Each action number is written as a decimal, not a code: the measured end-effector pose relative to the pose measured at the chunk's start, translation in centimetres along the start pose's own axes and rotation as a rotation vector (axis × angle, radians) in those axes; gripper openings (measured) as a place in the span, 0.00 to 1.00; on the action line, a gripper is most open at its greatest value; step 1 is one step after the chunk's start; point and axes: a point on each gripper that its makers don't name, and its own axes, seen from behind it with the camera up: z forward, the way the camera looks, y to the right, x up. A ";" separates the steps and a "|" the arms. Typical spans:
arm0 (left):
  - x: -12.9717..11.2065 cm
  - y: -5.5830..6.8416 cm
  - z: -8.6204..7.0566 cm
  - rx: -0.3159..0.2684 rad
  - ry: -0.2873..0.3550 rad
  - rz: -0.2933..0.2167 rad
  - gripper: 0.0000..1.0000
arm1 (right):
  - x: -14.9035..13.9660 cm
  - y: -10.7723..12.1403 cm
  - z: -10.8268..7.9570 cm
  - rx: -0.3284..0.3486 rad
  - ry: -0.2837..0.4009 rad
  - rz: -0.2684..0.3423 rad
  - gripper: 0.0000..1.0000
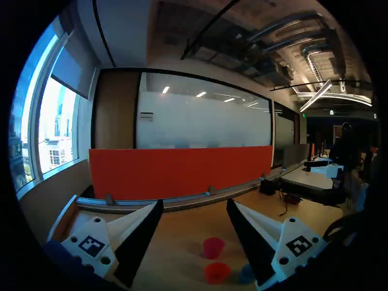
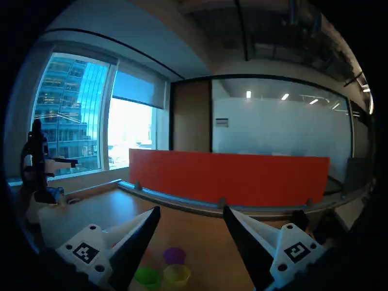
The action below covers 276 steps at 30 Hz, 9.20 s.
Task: Pour water
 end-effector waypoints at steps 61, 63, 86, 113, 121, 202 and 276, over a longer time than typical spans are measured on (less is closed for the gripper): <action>-15.2 11.9 -0.5 -0.464 -0.323 0.101 0.97 | -11.5 -6.2 -1.5 0.393 -0.335 -0.138 1.00; -16.2 12.1 -0.5 -0.464 -0.342 0.104 0.97 | -12.1 -6.2 -1.4 0.394 -0.347 -0.144 1.00; -25.6 14.3 -1.2 -0.481 -0.514 0.160 0.97 | -18.8 -5.9 -1.8 0.407 -0.448 -0.181 1.00; -30.6 15.4 0.2 -0.487 -0.602 0.174 0.97 | -23.8 -6.9 -2.1 0.436 -0.528 -0.195 1.00; -31.4 15.6 1.3 -0.489 -0.608 0.169 0.97 | -24.8 -6.9 -2.0 0.441 -0.547 -0.183 1.00; -24.4 16.1 3.1 -0.479 -0.400 0.167 0.86 | -28.2 -7.5 -1.5 0.441 -0.578 -0.158 1.00; -19.1 12.4 2.1 -0.401 -0.273 0.100 0.86 | -30.2 -11.2 4.5 0.426 -0.473 -0.162 0.91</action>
